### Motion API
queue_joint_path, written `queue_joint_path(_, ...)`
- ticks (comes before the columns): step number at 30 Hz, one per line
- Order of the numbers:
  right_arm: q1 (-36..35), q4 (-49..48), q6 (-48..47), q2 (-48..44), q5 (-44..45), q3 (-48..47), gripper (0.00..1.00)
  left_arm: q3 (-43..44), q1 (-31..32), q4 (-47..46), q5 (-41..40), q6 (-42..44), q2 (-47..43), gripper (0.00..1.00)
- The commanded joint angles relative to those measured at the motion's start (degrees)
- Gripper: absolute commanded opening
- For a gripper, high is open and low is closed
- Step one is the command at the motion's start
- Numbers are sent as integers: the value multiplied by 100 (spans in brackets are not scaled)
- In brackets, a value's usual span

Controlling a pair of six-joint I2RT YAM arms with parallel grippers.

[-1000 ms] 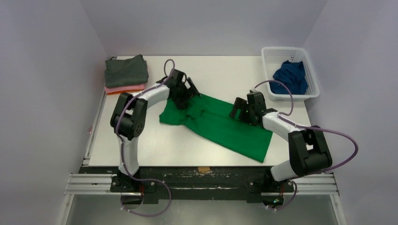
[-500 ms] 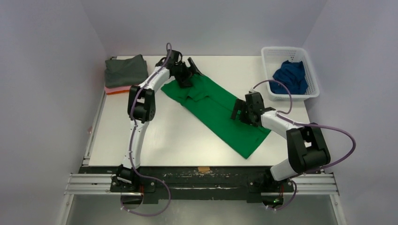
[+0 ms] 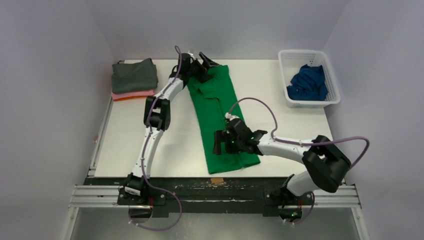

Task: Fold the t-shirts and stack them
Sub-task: Rotate the tshirt 90 degrees, then grab the bottom of the folded rectangular tshirt with both arms

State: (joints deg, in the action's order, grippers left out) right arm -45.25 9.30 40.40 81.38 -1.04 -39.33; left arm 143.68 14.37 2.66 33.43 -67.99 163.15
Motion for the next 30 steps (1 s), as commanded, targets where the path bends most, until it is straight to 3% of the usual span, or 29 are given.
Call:
queue_joint_path(1, -811, 79, -231, 774, -675, -683, 97, 144, -4, -920, -669, -21, 191, 100)
queue_joint_path(5, -984, 303, -403, 981, -482, -1232, 97, 150, 29, -773, -500, 574, -230, 100)
queue_joint_path(11, -994, 897, -274, 33, 484, -1527, 99, -70, 79, 122, -250, 1570, -1617, 100)
queue_joint_path(17, -988, 1329, 112, -1259, 1173, -939, 99, -1457, 105, 1706, -208, 2729, -3791, 100)
queue_joint_path(21, -993, 1475, -108, -1551, 797, -573, 90, -3512, 321, 2716, -731, 3342, -5651, 100)
queue_joint_path(24, -994, 1547, -136, -1407, 561, -423, 76, -6123, 906, 2180, -2086, 3421, -7519, 100)
queue_joint_path(27, -1023, 1500, -215, -1217, 421, -331, 67, -8435, 1523, 1519, -2811, 3029, -9008, 100)
queue_joint_path(30, -1020, 1762, -99, -1179, 880, -282, 67, -10066, 2028, 1441, -3299, 2150, -10023, 100)
